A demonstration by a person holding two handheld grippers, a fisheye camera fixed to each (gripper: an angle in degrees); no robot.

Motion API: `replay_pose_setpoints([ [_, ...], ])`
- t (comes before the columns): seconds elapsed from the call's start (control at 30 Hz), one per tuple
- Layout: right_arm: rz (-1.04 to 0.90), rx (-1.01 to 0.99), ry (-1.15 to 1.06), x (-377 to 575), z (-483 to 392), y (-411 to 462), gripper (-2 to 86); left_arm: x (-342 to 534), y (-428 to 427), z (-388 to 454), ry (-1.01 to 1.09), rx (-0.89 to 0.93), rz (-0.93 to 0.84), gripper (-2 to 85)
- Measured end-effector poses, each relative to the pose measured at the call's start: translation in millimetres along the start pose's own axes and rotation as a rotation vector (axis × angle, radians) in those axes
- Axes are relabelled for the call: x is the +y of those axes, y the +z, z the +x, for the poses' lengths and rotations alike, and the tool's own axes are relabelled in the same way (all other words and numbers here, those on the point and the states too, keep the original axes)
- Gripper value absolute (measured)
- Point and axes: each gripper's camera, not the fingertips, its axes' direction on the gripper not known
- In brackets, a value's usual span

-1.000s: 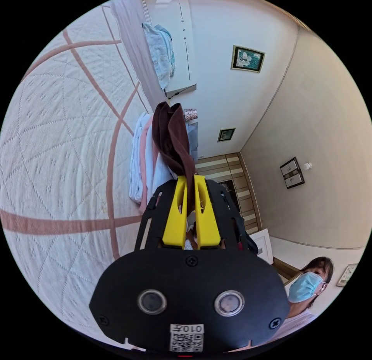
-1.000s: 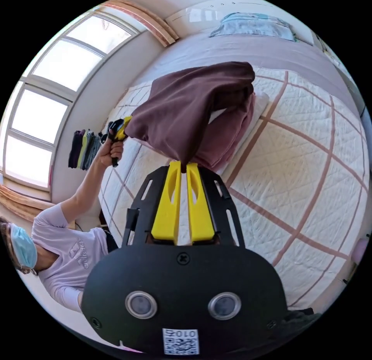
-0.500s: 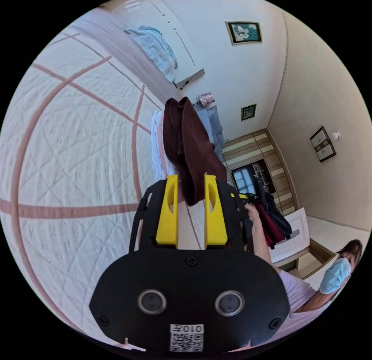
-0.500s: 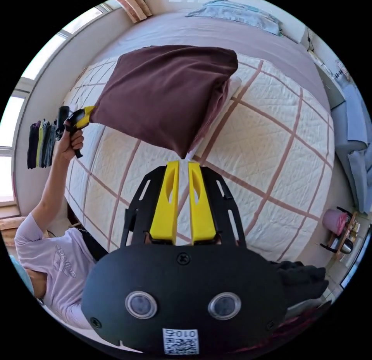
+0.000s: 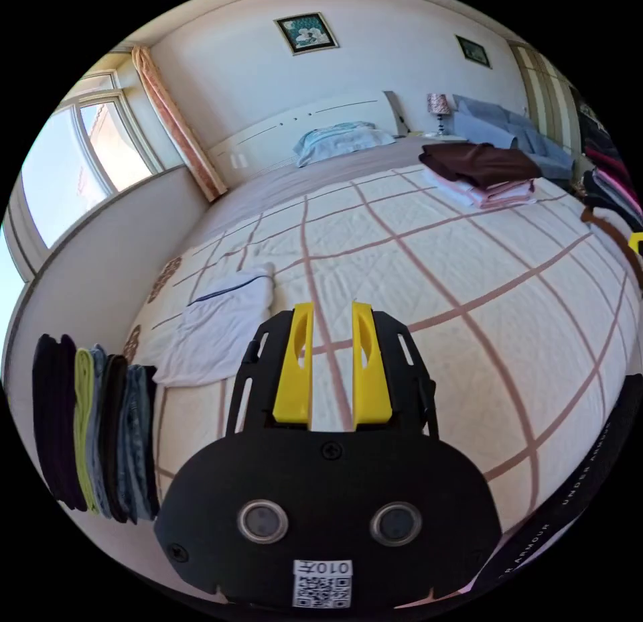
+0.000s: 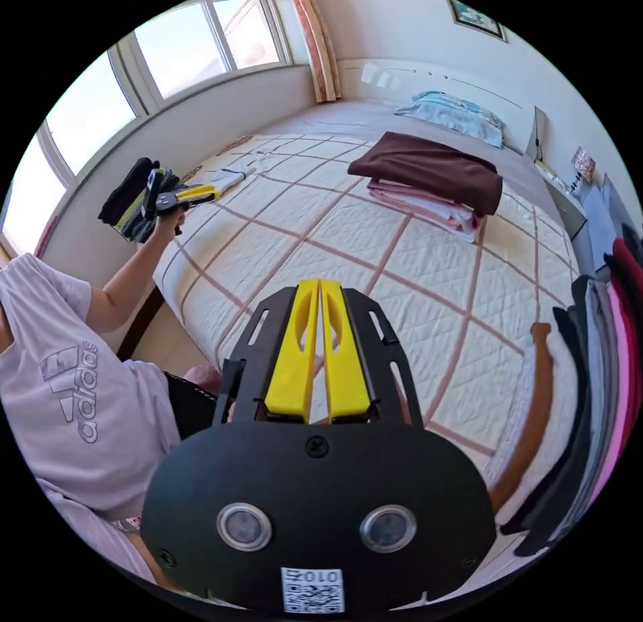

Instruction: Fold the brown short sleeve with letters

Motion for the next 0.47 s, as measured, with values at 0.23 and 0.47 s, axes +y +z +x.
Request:
replay_pose_setpoints([
  [0.23, 0.189, -0.125, 0.148, 98, -53, -38, 2.7, -3, 52, -49, -0.199, 0.029, -0.083, 12.9],
  [0.47, 0.211, -0.047, 0.173, 149, -72, -81, 2.7, 3, 86, -93, -0.497, 0.140, -0.209, 8.1],
])
